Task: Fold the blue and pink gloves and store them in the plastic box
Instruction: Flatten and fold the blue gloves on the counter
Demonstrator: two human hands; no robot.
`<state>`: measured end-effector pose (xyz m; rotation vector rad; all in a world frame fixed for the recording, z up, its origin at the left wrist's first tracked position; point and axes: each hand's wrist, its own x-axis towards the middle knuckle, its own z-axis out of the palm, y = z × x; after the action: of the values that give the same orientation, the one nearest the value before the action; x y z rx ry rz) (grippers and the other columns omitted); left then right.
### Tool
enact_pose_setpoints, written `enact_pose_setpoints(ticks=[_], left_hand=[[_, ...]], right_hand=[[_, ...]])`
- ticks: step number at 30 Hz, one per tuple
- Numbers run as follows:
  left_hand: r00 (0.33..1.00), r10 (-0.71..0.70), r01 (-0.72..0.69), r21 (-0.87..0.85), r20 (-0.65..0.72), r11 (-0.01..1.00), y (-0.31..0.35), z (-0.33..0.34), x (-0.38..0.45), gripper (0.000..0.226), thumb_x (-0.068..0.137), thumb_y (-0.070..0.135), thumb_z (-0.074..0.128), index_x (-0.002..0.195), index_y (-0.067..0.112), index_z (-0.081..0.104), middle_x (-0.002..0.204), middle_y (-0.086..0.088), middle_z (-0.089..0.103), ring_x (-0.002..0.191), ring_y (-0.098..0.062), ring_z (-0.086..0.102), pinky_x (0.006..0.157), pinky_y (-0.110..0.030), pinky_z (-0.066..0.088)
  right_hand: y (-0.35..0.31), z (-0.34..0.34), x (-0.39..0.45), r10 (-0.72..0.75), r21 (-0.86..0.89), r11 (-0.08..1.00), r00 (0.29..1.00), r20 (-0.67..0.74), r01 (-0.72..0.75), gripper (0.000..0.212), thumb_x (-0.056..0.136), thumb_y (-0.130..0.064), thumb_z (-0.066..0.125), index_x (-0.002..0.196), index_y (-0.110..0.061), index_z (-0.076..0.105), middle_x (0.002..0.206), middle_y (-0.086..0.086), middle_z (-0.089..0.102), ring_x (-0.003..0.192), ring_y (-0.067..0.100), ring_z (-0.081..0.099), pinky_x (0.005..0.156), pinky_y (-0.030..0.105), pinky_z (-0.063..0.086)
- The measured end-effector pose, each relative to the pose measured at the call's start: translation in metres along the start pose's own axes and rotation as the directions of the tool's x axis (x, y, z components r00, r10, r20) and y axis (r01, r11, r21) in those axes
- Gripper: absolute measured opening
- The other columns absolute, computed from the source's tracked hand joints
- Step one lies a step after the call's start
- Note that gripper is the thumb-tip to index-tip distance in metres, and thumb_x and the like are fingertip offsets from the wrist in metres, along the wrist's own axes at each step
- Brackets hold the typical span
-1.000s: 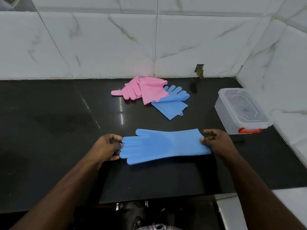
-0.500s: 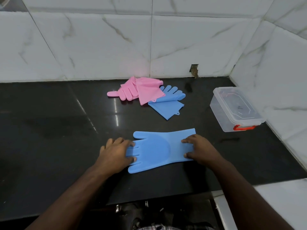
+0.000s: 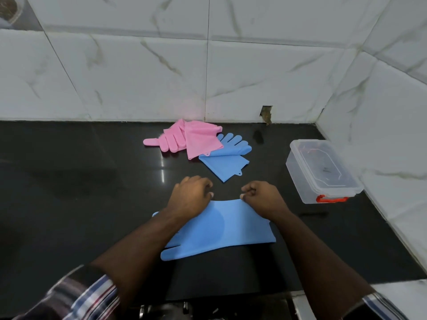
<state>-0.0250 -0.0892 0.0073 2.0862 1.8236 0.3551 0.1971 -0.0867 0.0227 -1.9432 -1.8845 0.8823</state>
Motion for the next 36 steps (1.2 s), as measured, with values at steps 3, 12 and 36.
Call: enact_pose_setpoints(ticks=[3, 12, 36], left_hand=[[0.999, 0.033, -0.034, 0.116, 0.008, 0.993, 0.014, 0.011, 0.029, 0.036, 0.093, 0.036, 0.058, 0.128, 0.028, 0.061, 0.128, 0.002, 0.061, 0.118, -0.026, 0.052, 0.099, -0.043, 0.044], [1.000, -0.007, 0.013, 0.254, -0.025, 0.967, 0.026, 0.033, 0.081, 0.023, 0.094, 0.022, 0.053, 0.111, 0.018, 0.067, 0.110, -0.006, 0.058, 0.105, -0.031, 0.056, 0.084, -0.041, 0.046], [0.983, 0.179, -0.183, 0.394, 0.047, 0.901, 0.034, 0.023, 0.123, 0.052, 0.100, 0.018, 0.045, 0.150, 0.028, 0.039, 0.160, 0.000, 0.034, 0.128, -0.031, 0.046, 0.098, -0.044, 0.044]], right_hand=[[-0.002, -0.003, 0.014, -0.013, 0.038, 0.999, 1.000, -0.003, 0.013, 0.019, 0.087, -0.024, 0.069, 0.104, -0.017, 0.069, 0.086, -0.007, 0.070, 0.085, 0.009, 0.065, 0.079, 0.023, 0.047], [0.006, -0.007, 0.040, -0.054, 0.016, 0.998, 0.997, 0.047, 0.053, 0.003, 0.085, -0.022, 0.068, 0.084, -0.019, 0.067, 0.091, -0.005, 0.073, 0.089, 0.013, 0.065, 0.085, 0.028, 0.051], [0.043, -0.045, 0.041, -0.091, -0.447, 0.890, 0.996, 0.012, 0.087, 0.044, 0.093, -0.017, 0.054, 0.136, -0.029, 0.056, 0.134, -0.003, 0.058, 0.124, 0.022, 0.044, 0.101, 0.036, 0.042]])
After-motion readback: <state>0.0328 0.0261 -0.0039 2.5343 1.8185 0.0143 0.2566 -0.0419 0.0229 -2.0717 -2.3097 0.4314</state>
